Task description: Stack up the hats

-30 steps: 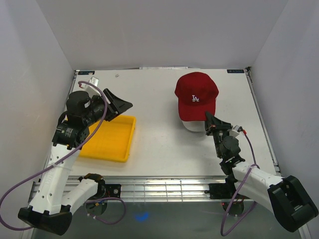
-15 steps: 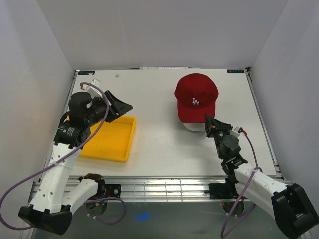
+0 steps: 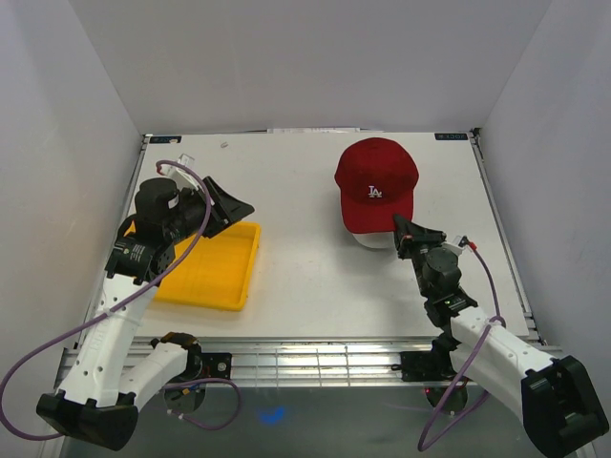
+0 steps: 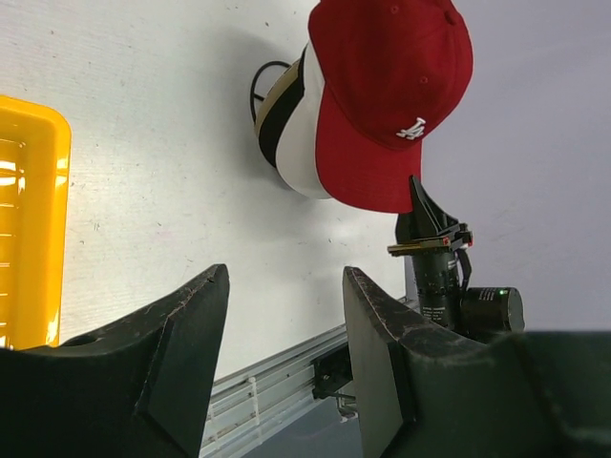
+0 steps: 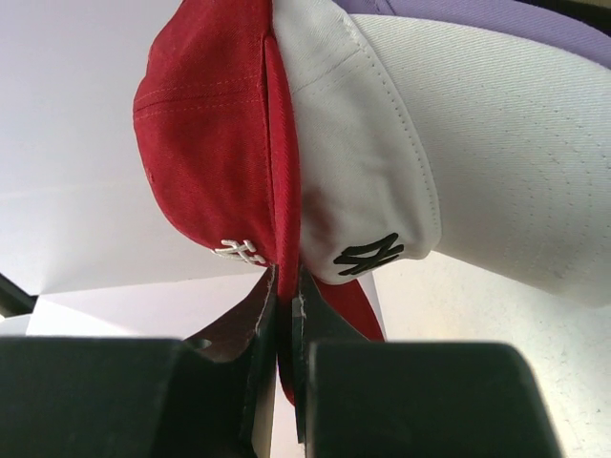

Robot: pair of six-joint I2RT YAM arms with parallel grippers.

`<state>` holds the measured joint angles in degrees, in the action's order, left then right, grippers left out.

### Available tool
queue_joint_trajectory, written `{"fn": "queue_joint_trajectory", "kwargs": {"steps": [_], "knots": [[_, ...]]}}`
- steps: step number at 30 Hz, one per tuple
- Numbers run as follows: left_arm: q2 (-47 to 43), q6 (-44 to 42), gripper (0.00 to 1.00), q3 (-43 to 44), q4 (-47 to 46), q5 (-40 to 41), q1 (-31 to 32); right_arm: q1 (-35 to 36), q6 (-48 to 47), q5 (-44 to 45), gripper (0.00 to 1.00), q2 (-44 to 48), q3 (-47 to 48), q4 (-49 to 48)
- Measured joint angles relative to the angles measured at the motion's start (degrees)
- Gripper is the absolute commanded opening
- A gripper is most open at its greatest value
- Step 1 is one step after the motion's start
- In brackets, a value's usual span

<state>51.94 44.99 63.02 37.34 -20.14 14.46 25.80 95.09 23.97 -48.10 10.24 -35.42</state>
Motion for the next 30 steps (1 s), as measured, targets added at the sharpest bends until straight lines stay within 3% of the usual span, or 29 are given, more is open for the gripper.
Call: {"fn": "queue_joint_trajectory", "kwargs": {"steps": [6, 7, 13, 21, 30], "knots": [[-0.09, -0.26, 0.61, -0.83, 0.26, 0.0, 0.0, -0.87, -1.49, -0.92, 0.08, 0.17, 1.16, 2.64], [-0.09, -0.35, 0.61, -0.85, 0.33, 0.0, 0.0, -1.05, -1.73, -1.25, 0.15, 0.17, 1.27, 2.89], [-0.35, -0.63, 0.61, -0.87, 0.37, 0.0, 0.0, -1.49, -4.02, -2.08, 0.33, 0.09, 1.7, 5.84], [-0.48, -0.66, 0.61, -1.62, 0.39, -0.02, 0.0, -1.81, -7.67, -2.54, 0.49, -0.02, 2.38, 10.49], [-0.5, -0.66, 0.61, -1.7, 0.37, -0.04, 0.0, -2.08, -9.55, -3.56, 0.56, -0.2, 2.38, 12.35]]}}
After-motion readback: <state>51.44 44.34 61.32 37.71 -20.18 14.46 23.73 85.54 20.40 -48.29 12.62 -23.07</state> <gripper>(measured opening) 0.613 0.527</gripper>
